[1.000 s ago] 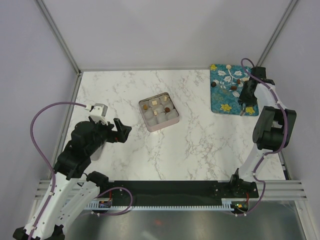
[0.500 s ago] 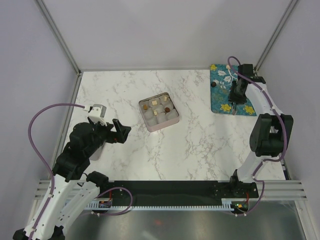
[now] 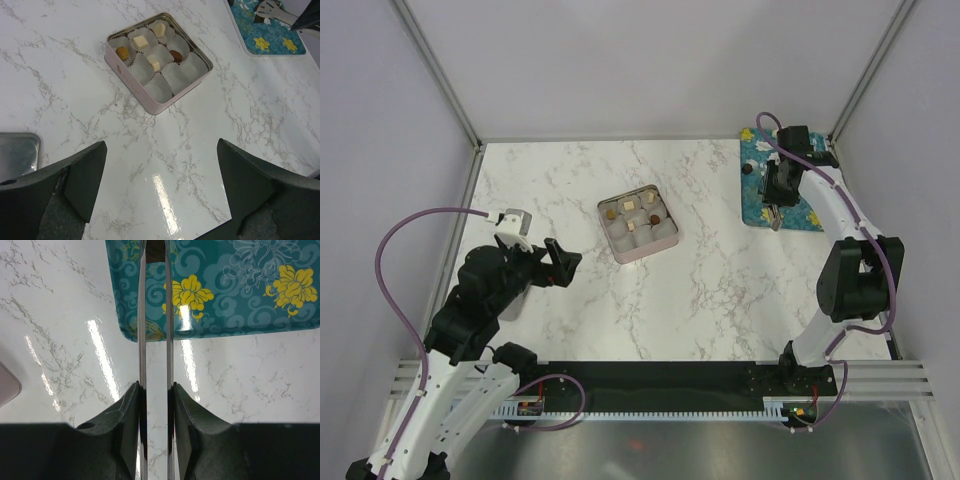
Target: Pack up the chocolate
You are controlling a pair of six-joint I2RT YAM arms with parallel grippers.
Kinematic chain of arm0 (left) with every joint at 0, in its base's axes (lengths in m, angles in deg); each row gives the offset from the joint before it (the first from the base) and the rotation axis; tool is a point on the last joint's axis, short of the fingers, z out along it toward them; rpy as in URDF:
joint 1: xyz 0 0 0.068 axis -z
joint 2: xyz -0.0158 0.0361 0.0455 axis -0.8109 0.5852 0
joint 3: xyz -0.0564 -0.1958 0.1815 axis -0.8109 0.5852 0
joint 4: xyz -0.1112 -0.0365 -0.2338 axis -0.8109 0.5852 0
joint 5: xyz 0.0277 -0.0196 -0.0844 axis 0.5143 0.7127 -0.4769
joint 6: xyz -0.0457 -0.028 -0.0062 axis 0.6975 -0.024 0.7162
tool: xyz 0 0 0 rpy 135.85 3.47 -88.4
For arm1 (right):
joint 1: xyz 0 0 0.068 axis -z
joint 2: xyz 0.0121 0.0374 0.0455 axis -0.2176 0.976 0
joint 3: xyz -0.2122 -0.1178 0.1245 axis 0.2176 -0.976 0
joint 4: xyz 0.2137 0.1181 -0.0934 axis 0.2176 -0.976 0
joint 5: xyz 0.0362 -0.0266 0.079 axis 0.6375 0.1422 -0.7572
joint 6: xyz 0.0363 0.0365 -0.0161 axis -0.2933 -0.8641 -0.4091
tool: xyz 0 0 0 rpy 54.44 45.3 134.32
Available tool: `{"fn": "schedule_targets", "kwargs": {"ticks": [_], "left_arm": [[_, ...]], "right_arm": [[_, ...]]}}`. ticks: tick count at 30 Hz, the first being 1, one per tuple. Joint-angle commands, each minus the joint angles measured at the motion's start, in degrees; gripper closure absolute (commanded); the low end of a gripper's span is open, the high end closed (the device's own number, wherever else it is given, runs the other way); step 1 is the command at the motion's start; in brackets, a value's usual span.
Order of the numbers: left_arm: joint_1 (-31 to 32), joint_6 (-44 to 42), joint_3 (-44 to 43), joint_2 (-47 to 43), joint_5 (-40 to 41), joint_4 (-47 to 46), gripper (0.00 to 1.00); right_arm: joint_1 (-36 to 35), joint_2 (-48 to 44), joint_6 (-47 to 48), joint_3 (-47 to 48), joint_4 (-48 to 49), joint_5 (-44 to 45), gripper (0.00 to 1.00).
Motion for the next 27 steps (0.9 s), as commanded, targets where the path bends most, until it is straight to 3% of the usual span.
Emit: {"fn": "schedule_targets", "kwargs": {"ticks": [1, 9, 20, 27], "left_arm": [[0.2, -1.4, -0.3, 0.1, 0.1, -0.6, 0.00], [0.2, -1.3, -0.3, 0.3, 0.5, -0.6, 0.00], [0.2, -1.3, -0.2, -0.6, 1.4, -0.5, 0.00], [0.2, -1.2, -0.4, -0.7, 1.7, -0.6, 0.00]], "right_arm": [[-0.1, -3.5, 0.6, 0.2, 0.0, 0.6, 0.64], [-4.3, -4.3, -0.5, 2.5, -0.6, -0.5, 0.64], [-23.4, -4.3, -7.1, 9.5, -1.1, 0.6, 0.66], [-36.6, 0.4, -10.1, 13.5, 0.2, 1.2, 0.67]]}}
